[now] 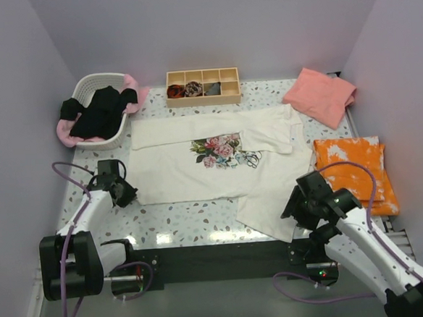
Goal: Fold and stack the t-shirts
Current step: Grap the side of the flattened tshirt closest away from the robot with both arms
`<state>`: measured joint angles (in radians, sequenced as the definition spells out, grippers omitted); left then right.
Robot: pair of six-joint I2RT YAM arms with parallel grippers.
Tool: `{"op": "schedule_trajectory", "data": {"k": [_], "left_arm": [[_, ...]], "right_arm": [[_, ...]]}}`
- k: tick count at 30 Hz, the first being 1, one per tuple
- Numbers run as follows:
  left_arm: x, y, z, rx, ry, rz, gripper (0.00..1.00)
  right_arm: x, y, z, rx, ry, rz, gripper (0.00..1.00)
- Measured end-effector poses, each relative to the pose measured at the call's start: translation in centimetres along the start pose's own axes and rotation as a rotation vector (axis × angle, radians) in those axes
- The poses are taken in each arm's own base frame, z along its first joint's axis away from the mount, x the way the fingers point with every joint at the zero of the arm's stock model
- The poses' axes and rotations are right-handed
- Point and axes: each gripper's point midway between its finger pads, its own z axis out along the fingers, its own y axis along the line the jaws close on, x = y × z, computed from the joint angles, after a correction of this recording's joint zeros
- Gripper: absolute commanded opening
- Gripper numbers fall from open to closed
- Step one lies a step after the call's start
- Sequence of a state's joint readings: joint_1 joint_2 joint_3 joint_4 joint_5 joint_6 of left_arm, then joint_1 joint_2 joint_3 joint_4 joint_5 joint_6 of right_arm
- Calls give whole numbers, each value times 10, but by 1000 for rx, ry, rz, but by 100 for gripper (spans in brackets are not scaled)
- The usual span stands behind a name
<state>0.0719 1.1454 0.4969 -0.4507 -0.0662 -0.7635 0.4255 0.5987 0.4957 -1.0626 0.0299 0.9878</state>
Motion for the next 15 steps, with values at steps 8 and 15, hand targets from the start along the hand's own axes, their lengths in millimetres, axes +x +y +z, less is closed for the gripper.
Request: {"op": "schedule_trajectory", "data": {"k": [8, 15], "left_arm": [[-1, -6, -2, 29, 7, 25, 0], [-3, -11, -5, 54, -2, 35, 0]], "right_arm": [[-13, -10, 6, 227, 74, -121, 66], [0, -19, 22, 235, 111, -120, 64]]}}
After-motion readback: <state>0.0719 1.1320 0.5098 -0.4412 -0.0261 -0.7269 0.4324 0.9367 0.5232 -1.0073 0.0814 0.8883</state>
